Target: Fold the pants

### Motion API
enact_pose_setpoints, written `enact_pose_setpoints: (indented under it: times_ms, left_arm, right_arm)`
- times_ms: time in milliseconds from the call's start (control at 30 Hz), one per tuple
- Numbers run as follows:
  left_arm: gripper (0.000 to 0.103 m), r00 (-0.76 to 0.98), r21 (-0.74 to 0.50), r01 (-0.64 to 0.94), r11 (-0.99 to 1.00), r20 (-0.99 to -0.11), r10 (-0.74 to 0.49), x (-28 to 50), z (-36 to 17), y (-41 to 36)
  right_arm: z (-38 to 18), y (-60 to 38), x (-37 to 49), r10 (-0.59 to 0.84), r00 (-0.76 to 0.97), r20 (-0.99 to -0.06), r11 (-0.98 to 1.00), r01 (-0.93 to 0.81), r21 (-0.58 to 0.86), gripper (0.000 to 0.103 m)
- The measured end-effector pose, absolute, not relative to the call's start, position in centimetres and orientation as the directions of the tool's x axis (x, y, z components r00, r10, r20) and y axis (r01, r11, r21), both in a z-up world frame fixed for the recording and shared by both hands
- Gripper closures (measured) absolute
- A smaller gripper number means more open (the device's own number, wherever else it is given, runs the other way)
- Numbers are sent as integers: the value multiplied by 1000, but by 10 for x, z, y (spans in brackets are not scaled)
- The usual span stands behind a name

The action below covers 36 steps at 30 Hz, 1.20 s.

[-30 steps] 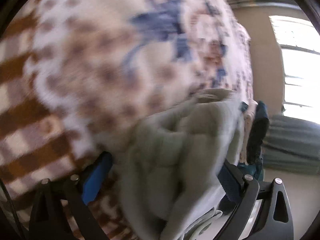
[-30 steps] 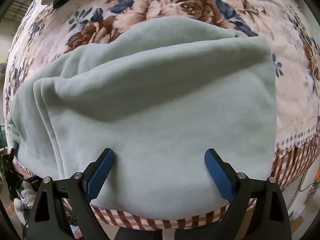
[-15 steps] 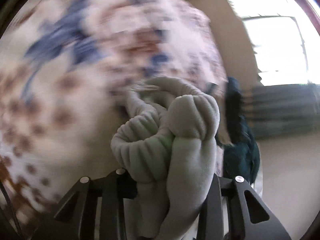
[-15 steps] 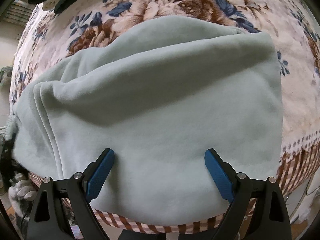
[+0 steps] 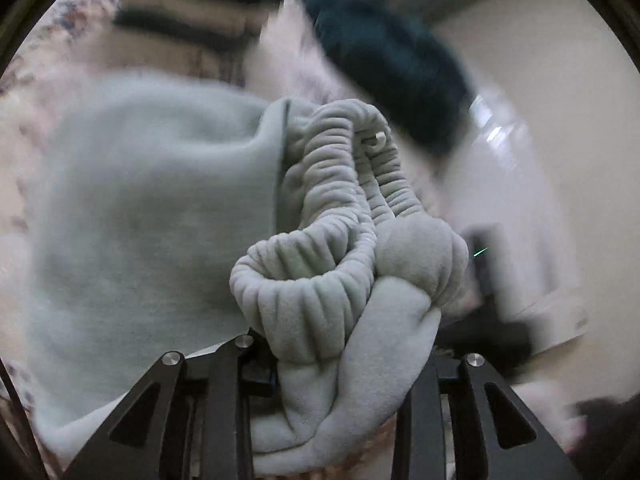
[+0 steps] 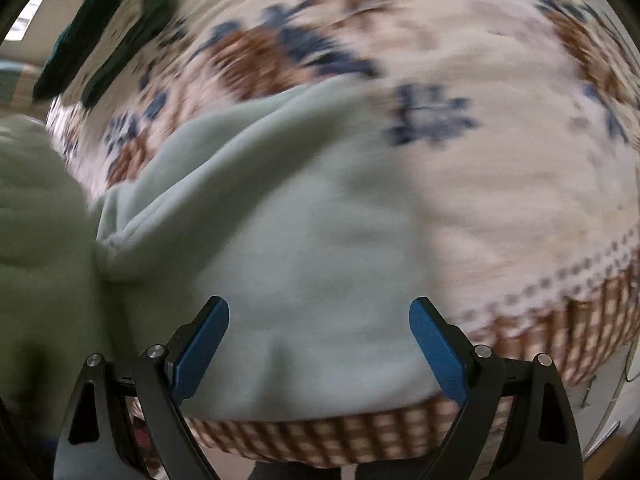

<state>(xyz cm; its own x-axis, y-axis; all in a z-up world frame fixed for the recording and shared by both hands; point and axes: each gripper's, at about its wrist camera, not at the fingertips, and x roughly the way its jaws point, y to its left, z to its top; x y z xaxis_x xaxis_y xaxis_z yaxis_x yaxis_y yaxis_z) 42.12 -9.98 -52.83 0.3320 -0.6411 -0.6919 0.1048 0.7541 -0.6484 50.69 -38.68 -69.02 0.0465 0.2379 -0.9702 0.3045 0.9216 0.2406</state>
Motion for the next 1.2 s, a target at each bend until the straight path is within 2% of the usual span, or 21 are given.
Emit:
enact_pose_setpoints:
  times_ms: [133,200,300,333,367,400,500,600,833,967,1067,1100,1167,1200]
  left_arm:
    - [74,235,-566,52,823,-794,-561,425,-563,-123]
    - [70,227,-521,100,848,-817,-529,425,-551,-129]
    - [59,221,-433,153,888,-861,-458,428,-528,-136]
    - [42,229,-416,159,895,-867,-443,431,-522,-135]
    - [9,238,-411,165,897,-866,-440,426,-514,-133]
    - [0,253,-405,156,901,-865,-433,425,-507,-128]
    - [0,283,-366,162,916,-872,-398,421,-493,-117]
    - [0,304,-371,103,923,-872,-385,415,-485,-96]
    - [0,361,-277,-156,948,-909,-207,403,-486,-27]
    - [0,324,-299,-249,921,-922,-212,403,-506,0]
    - [0,313,-297,-299,907,-928,-201,397,-510,14]
    - [0,315,-289,-316,904,-930,-187,394,-508,18]
    - [0,323,-288,-334,898,-930,-178,390,-504,24]
    - [0,326,-288,-344,894,-929,-174,389,-501,26]
  right_arm:
    - [-686,-438,505,226,58,-972,922,310,233,9]
    - [-684,-452,507,245,62,-968,920,301,252,9]
    - [-679,-463,513,333,105,-937,891,290,349,9]
    - [-676,-465,515,363,116,-925,880,282,381,9]
    - [-673,-463,518,387,122,-914,875,264,406,9]
    - [-671,-459,522,404,126,-906,873,244,423,9]
    - [-666,-433,535,468,122,-876,858,176,483,9]
    - [-660,-404,548,540,118,-833,824,125,552,8]
    - [-657,-328,564,579,69,-812,815,-47,577,8]
    - [-696,-306,572,582,-14,-813,812,-38,582,8]
    - [-730,-292,576,674,-120,-729,737,48,674,8]
    - [-730,-286,576,696,-117,-708,715,37,698,11]
    - [-720,-276,574,703,-75,-707,708,-18,706,45]
    - [-716,-273,572,701,-67,-711,710,-29,703,51]
